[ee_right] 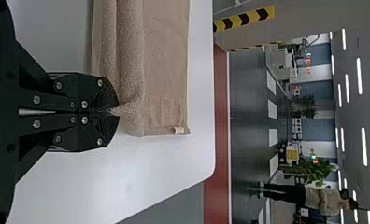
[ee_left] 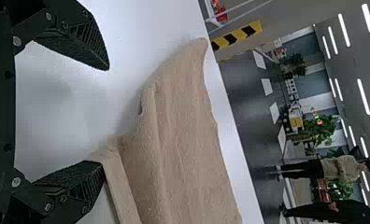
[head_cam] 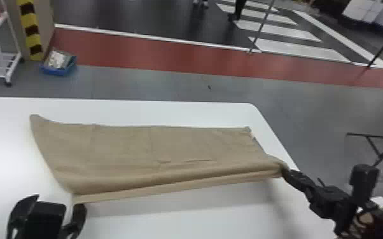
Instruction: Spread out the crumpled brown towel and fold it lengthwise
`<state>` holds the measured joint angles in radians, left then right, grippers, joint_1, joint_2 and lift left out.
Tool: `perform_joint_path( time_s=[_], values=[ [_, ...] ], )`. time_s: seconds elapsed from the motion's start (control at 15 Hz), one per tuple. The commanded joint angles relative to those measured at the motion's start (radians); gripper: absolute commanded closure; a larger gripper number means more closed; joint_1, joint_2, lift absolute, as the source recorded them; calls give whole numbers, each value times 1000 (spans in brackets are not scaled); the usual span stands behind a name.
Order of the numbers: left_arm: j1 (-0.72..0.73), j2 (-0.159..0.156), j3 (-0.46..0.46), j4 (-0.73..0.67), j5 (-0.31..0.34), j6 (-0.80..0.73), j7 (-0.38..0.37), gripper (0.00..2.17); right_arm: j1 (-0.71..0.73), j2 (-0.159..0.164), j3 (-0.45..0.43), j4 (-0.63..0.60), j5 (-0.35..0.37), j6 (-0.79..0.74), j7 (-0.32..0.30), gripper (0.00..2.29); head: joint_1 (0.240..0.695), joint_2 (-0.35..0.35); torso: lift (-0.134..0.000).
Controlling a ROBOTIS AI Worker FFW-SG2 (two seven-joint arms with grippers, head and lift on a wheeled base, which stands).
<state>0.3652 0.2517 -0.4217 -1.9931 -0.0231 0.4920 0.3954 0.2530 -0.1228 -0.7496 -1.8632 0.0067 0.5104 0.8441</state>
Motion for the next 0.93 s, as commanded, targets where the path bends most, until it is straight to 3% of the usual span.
perform_joint_path(
  time_s=[0.0, 0.47, 0.87],
  values=[
    [0, 0, 0, -16, 0, 1, 0, 272, -35, -12, -27, -5, -5, 53, 1, 1450, 695, -350, -125],
    [11, 0, -9, -47, -23, 4, 8, 272, -38, -9, -28, -17, -14, 66, 9, 1450, 695, -350, -125],
    [-11, -2, 47, -84, -32, 53, 11, 323, -52, -14, -67, -44, -36, 121, 13, 1450, 695, -350, -125]
  ],
)
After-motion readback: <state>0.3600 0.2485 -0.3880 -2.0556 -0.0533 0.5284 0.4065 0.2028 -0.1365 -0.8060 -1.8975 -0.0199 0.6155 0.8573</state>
